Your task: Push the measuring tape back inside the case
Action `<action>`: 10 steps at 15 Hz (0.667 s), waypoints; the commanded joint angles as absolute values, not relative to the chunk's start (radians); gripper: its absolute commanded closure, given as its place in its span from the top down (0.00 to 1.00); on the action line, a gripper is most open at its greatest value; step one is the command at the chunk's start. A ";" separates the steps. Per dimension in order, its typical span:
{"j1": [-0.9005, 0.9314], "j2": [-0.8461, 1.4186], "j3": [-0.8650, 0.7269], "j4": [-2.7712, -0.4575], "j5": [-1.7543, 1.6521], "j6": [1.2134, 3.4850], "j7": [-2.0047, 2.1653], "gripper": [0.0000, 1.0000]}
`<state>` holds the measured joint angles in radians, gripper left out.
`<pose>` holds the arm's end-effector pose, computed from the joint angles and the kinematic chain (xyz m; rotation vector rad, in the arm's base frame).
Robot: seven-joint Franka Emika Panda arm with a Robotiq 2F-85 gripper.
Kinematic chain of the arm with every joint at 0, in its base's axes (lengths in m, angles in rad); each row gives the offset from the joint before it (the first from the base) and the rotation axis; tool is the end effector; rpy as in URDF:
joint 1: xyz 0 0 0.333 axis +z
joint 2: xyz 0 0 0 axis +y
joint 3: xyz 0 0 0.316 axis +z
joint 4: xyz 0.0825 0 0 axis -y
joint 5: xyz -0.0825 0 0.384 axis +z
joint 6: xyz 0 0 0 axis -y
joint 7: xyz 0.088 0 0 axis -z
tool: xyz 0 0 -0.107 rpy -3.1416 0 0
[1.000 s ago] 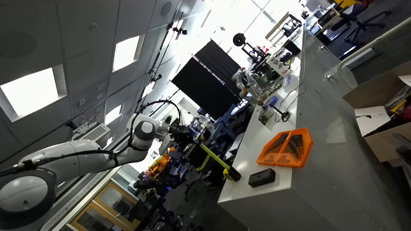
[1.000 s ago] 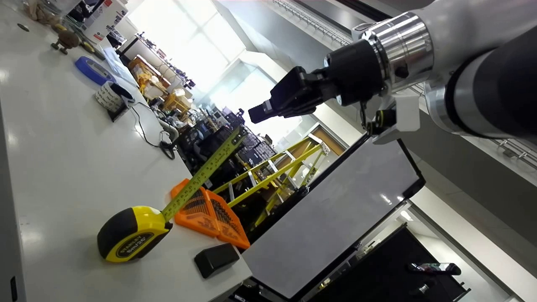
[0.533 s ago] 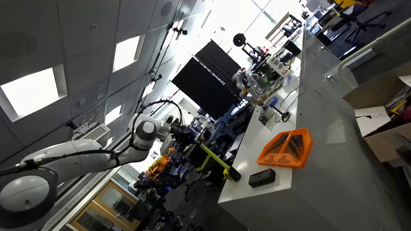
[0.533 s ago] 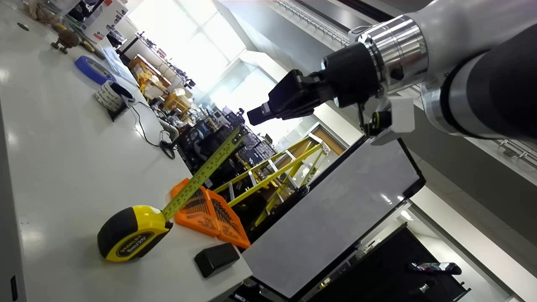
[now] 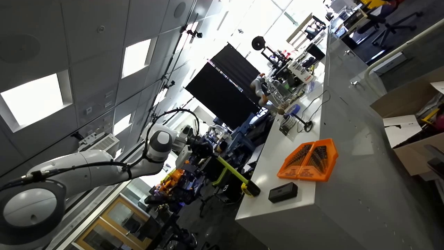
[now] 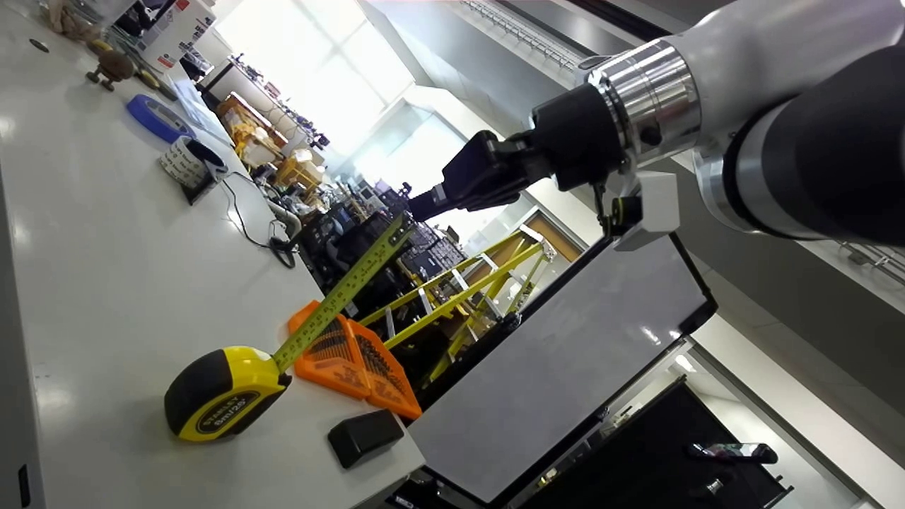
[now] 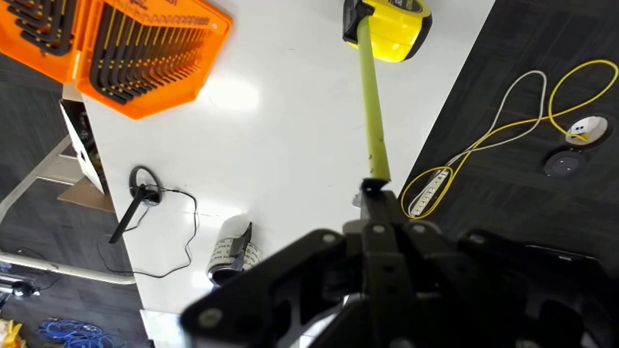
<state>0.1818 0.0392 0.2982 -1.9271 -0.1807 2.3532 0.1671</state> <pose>0.5367 0.2742 0.5090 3.0010 0.6282 0.6411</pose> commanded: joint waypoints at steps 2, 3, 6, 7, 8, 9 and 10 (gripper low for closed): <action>0.213 0.053 0.276 -1.904 -0.191 2.326 0.203 0.00; 0.213 0.054 0.277 -1.904 -0.190 2.325 0.203 0.00; 0.214 0.058 0.277 -1.906 -0.186 2.320 0.202 0.00; 0.214 0.059 0.277 -1.907 -0.184 2.318 0.202 0.00; 0.214 0.061 0.277 -1.908 -0.182 2.317 0.200 0.00; 0.214 0.064 0.276 -1.909 -0.181 2.316 0.200 0.00; 0.214 0.067 0.276 -1.911 -0.178 2.315 0.199 0.00</action>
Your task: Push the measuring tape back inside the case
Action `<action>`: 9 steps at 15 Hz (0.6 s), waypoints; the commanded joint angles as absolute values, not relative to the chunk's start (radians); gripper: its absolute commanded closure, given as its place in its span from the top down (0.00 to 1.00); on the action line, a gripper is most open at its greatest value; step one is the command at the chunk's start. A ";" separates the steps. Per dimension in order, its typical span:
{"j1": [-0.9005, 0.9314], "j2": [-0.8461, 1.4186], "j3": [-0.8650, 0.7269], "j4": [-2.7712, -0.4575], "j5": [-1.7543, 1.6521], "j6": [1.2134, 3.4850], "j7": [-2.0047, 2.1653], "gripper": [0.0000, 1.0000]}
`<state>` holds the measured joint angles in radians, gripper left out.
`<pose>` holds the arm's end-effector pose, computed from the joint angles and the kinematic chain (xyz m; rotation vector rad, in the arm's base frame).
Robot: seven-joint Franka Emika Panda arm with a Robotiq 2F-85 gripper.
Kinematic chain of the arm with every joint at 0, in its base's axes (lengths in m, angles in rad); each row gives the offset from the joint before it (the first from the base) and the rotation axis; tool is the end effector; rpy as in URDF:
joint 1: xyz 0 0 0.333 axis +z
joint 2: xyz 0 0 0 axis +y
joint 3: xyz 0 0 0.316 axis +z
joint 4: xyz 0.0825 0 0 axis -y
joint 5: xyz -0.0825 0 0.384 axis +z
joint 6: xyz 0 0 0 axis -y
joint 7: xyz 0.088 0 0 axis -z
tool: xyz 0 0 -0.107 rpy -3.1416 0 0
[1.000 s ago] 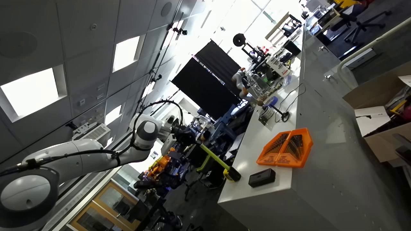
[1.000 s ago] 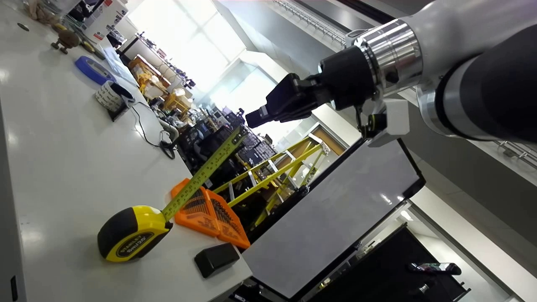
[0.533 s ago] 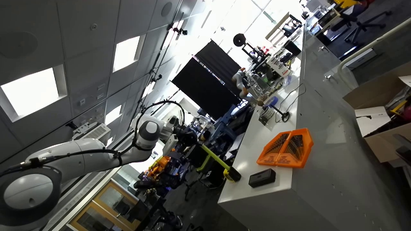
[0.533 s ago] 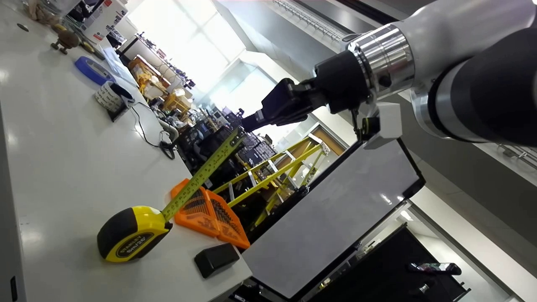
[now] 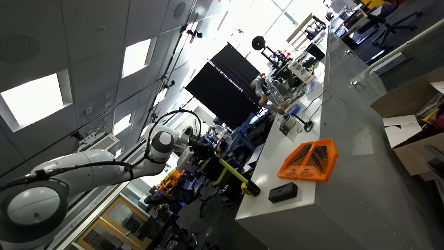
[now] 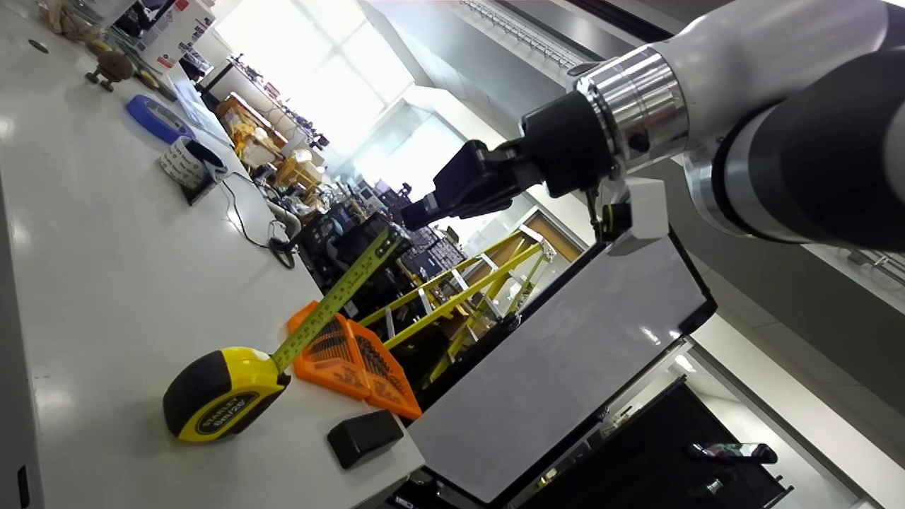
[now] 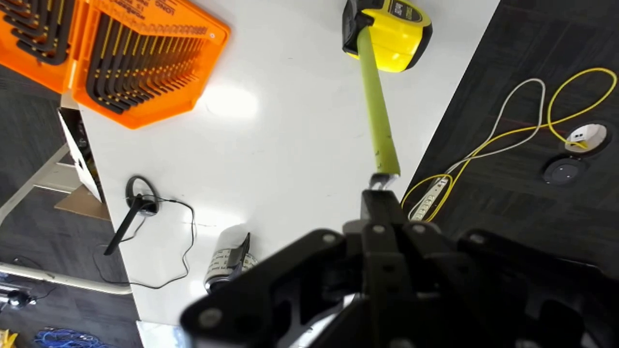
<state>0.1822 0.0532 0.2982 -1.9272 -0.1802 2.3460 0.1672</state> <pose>0.5386 0.2744 0.5000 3.0058 0.6284 0.6087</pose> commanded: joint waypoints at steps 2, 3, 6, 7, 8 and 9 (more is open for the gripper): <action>0.214 0.075 0.275 -1.912 -0.174 2.312 0.198 0.00; 0.214 0.080 0.274 -1.912 -0.172 2.312 0.198 0.00; 0.215 0.089 0.273 -1.913 -0.168 2.315 0.197 0.00; 0.215 0.091 0.272 -1.913 -0.167 2.314 0.197 0.00; 0.215 0.093 0.272 -1.913 -0.166 2.313 0.198 0.00; 0.215 0.096 0.271 -1.912 -0.166 2.309 0.200 0.00</action>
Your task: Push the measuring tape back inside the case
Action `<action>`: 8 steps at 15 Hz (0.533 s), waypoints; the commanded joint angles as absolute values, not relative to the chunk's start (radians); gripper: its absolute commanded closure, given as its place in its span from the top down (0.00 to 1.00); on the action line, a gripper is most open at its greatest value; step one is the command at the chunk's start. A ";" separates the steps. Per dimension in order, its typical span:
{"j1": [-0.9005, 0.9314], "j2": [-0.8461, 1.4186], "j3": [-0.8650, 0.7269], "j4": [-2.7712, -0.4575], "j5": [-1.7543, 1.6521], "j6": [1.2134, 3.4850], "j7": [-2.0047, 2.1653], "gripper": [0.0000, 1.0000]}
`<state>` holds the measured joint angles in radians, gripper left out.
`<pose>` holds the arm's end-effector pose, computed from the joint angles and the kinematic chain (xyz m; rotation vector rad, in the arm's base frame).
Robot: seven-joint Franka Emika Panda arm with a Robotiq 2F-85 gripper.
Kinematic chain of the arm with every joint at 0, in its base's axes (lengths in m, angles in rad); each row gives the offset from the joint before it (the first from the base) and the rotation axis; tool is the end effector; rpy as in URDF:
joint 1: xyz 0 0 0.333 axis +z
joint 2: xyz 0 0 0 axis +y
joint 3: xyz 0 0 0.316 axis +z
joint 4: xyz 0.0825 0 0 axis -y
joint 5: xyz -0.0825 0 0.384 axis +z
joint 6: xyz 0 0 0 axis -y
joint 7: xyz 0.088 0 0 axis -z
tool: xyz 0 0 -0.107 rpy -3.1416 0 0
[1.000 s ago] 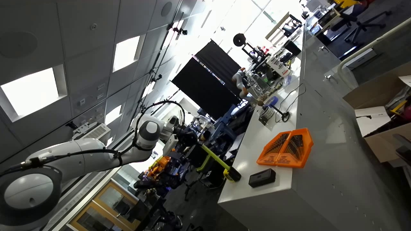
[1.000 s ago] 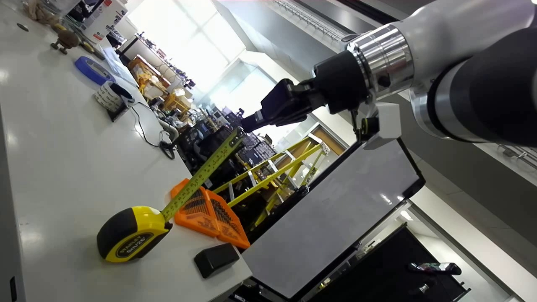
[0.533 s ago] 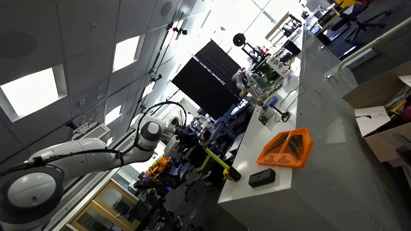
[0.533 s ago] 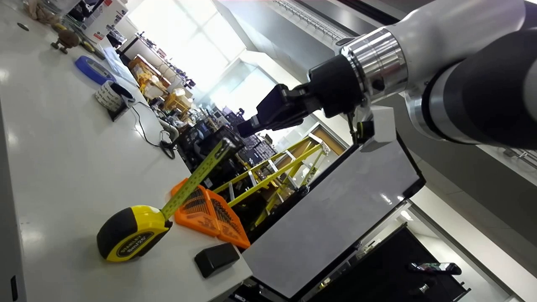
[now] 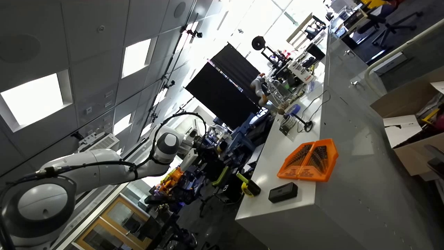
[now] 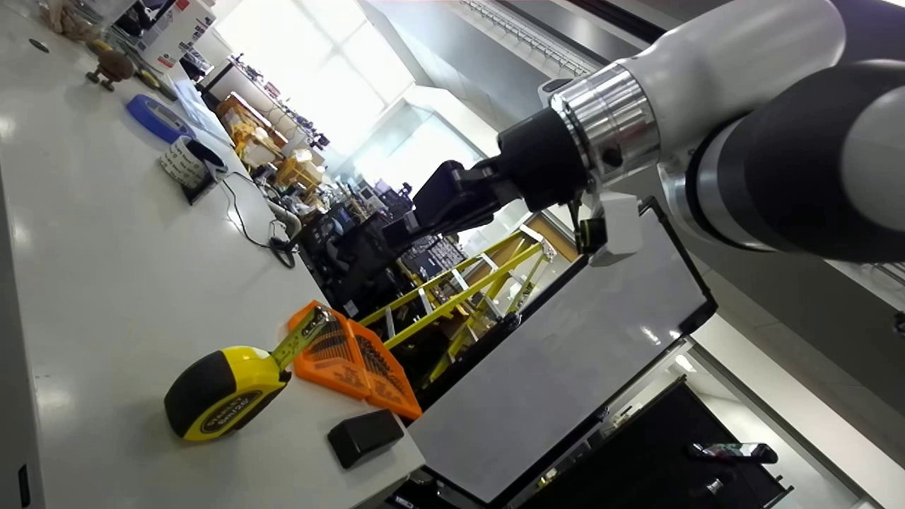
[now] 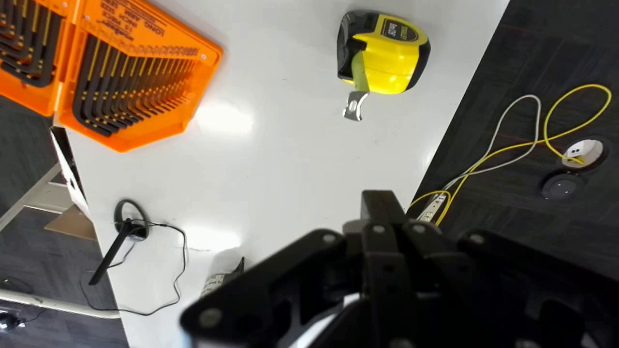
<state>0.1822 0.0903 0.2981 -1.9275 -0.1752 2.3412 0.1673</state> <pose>0.5439 0.2752 0.4777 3.0219 0.6264 0.5428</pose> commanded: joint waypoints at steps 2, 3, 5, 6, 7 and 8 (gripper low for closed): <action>0.215 0.101 0.270 -1.914 -0.158 2.302 0.196 0.00; 0.215 0.103 0.271 -1.916 -0.155 2.296 0.193 0.00; 0.216 0.110 0.272 -1.917 -0.146 2.285 0.187 0.00; 0.216 0.115 0.272 -1.915 -0.143 2.276 0.185 0.00; 0.216 0.119 0.272 -1.914 -0.139 2.269 0.185 0.00; 0.216 0.125 0.272 -1.913 -0.135 2.262 0.183 0.00</action>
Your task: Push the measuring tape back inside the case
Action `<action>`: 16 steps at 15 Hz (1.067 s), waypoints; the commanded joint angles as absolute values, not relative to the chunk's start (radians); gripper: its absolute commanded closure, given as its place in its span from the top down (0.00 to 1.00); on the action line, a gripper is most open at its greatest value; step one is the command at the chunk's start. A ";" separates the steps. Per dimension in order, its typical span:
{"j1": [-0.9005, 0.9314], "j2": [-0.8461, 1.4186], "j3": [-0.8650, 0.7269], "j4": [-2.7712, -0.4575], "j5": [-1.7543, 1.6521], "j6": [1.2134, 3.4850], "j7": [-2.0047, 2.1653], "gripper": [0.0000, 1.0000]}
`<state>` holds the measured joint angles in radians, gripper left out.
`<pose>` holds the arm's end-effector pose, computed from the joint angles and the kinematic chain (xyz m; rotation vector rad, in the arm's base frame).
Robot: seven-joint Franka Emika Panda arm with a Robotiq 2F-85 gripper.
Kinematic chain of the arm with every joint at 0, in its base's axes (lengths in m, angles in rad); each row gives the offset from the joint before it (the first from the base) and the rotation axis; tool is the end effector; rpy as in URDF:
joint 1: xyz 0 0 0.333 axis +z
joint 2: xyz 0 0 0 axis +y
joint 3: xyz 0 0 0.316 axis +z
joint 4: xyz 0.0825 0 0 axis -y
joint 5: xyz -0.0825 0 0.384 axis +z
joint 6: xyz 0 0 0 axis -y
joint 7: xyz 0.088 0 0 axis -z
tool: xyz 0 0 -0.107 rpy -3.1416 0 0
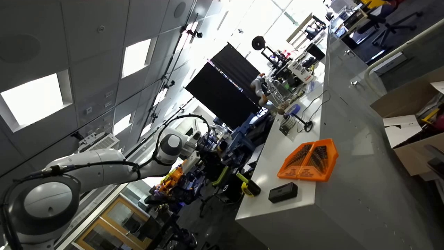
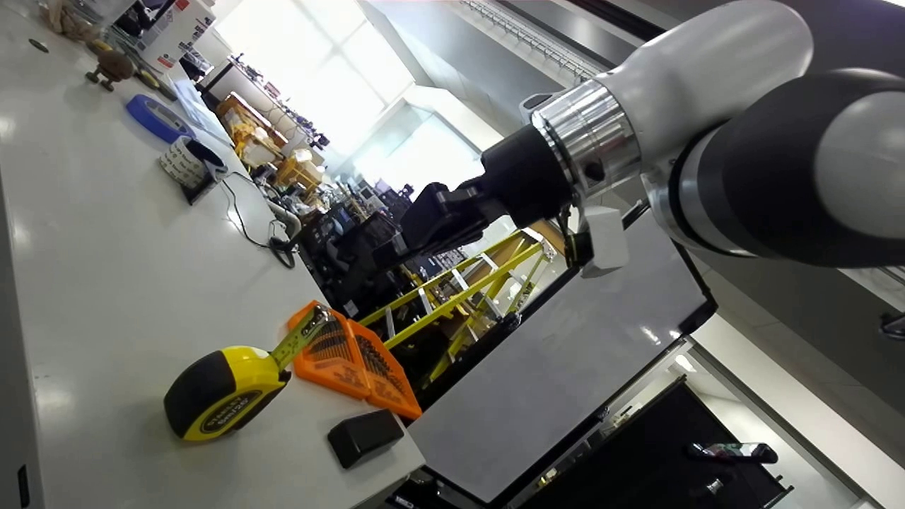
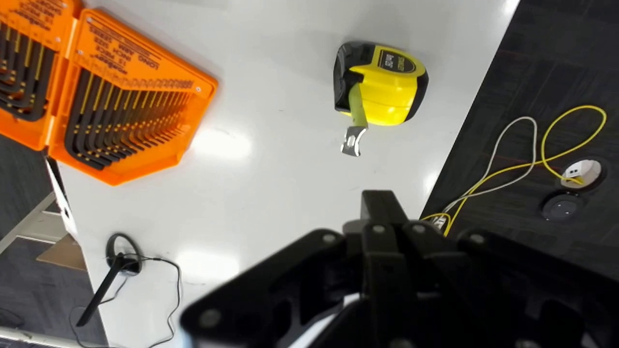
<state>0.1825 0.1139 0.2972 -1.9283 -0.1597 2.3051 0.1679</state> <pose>0.5449 0.2738 0.4593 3.0401 0.6109 0.4467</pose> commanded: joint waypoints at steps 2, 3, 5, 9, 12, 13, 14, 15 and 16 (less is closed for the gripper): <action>0.215 0.138 0.271 -1.911 -0.127 2.257 0.177 0.00; 0.214 0.146 0.270 -1.910 -0.122 2.260 0.171 0.00; 0.214 0.164 0.269 -1.910 -0.115 2.272 0.160 0.00; 0.213 0.200 0.261 -1.907 -0.120 2.286 0.160 0.00; 0.213 0.219 0.254 -1.904 -0.119 2.293 0.160 0.00; 0.214 0.223 0.253 -1.903 -0.119 2.295 0.161 0.00; 0.214 0.227 0.251 -1.902 -0.119 2.298 0.161 0.00; 0.215 0.231 0.250 -1.900 -0.119 2.301 0.161 0.00; 0.215 0.234 0.249 -1.898 -0.120 2.304 0.162 0.00</action>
